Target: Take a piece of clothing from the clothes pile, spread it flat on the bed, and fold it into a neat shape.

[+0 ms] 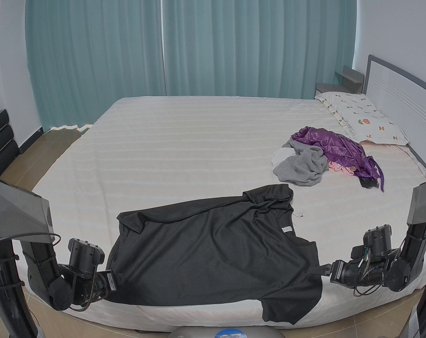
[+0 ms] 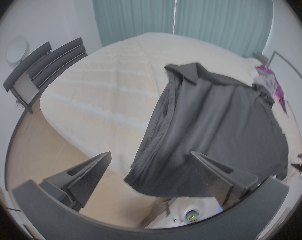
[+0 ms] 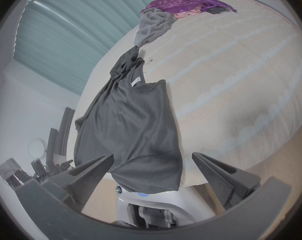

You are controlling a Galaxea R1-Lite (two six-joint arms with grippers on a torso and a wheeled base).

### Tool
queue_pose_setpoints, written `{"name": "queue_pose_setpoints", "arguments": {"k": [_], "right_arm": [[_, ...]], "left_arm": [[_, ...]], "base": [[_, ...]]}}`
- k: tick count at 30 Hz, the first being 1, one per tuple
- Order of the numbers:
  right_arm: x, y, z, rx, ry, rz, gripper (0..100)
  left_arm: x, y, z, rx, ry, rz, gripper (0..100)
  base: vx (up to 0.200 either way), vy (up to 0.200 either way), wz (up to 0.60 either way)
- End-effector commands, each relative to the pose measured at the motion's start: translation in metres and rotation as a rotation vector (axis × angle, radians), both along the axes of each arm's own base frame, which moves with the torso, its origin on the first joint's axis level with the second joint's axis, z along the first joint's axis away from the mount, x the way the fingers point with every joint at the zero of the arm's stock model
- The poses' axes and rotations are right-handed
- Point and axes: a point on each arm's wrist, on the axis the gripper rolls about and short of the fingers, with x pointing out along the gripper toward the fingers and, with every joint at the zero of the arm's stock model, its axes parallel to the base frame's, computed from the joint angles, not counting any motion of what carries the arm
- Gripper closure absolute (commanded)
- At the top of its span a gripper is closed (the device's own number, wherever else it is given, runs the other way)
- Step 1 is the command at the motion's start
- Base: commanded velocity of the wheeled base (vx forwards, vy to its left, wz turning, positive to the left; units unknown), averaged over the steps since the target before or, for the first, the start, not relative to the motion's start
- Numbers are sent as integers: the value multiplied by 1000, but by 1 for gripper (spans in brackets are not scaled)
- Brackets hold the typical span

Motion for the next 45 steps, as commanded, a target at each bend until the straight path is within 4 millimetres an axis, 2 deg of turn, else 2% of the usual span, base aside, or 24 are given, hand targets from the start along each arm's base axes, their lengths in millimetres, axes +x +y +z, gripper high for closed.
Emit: {"name": "queue_pose_setpoints", "arguments": {"k": [1,8,20,30,32,41,45], "right_arm": [[-1,-1,5,32,-14,-32,0],[-3,0,6,95,-28,-93,0],[-2,-1,4,98,-25,-101,0],[1,0,6,102,-39,-100,0],[2,1,8,106,-52,-99,0],[4,2,10,116,-95,-96,0],[3,3,10,117,-94,-92,0]], "left_arm": [[12,-2,22,-58,-125,24,0],[21,-5,28,-111,-174,63,0],[22,-6,27,-117,-177,68,0],[22,-8,28,-124,-181,62,0],[27,-9,30,-162,-204,97,0],[35,-12,31,-190,-227,110,0],[41,-15,34,-258,-230,59,0]], "base": [[0,0,0],[0,0,0],[0,200,0],[0,0,0],[0,0,0],[200,0,0],[0,0,0]]}}
